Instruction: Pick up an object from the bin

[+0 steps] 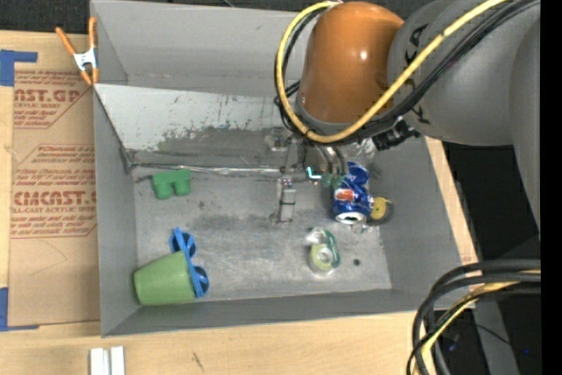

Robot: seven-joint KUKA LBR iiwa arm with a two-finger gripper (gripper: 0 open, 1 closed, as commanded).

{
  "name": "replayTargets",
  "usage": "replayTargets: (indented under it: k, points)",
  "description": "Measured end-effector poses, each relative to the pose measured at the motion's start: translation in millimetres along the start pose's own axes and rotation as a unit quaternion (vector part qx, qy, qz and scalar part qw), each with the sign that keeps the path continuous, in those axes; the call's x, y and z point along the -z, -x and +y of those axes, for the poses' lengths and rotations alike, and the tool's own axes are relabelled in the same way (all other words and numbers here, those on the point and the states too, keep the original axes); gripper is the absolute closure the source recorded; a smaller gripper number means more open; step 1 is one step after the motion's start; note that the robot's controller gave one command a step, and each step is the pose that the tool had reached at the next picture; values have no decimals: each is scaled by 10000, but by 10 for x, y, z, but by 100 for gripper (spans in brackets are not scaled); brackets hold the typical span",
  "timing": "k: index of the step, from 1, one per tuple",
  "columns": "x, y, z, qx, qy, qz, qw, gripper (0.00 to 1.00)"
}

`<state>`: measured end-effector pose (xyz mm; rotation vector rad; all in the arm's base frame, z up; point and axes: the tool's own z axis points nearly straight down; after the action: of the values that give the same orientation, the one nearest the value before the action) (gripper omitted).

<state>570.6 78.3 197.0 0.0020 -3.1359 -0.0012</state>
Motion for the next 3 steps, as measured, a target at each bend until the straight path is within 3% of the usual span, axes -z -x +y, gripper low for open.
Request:
replayTargets:
  k: [1, 2, 3]
  points:
    - [-1055, -903, 141, 914, -6, 16, 9958, 0]
    - [-1284, -636, -15, 1807, -7, -27, 9835, 0]
    - [-445, -715, 430, -345, 12, -53, 9994, 0]
